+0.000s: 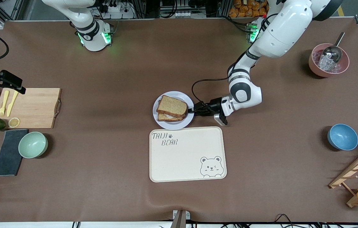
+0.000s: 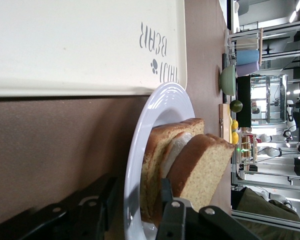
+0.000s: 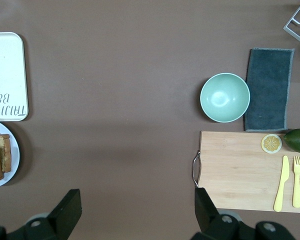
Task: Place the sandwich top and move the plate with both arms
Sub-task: 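Grasp the white plate rim with the left gripper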
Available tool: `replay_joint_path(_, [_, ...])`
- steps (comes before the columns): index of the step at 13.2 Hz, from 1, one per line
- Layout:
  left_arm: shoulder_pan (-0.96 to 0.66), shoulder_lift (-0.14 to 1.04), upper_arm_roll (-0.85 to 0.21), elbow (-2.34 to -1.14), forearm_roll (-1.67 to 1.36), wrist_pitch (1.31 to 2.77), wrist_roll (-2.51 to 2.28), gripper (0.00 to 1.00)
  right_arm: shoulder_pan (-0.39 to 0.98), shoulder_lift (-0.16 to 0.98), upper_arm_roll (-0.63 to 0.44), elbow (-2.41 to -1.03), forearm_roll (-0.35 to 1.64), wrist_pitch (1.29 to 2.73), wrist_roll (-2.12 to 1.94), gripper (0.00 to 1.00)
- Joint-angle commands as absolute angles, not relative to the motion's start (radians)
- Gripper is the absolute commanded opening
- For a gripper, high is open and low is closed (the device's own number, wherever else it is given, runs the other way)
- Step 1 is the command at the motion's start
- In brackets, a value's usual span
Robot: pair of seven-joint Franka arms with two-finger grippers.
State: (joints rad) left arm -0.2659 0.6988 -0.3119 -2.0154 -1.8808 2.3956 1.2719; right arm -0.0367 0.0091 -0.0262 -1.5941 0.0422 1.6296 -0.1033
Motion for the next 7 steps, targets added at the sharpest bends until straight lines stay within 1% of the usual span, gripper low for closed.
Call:
replay_joint_path(1, [-0.270,0.735,-0.314,-1.983,-1.914,2.410,1.324,0.29,-0.038,0.025,-0.021,-1.562,0.020,1.614,-0.091,1.00])
replay_joint_path(3, [-0.270,0.735,-0.314,-1.982,-1.914,2.410,1.333,0.08,-0.040,0.025,-0.021,-1.559,0.020,1.618,-0.087,1.00])
replay_joint_path(4, [-0.270,0.735,-0.314,-1.982,-1.916,2.410,1.335,0.00,-0.041,0.023,-0.021,-1.557,0.018,1.620,-0.087,1.00])
replay_joint_path(7, [-0.267,0.726,-0.314,-1.979,-1.933,2.410,1.338,0.00,-0.040,0.023,-0.021,-1.557,0.018,1.620,-0.087,1.00])
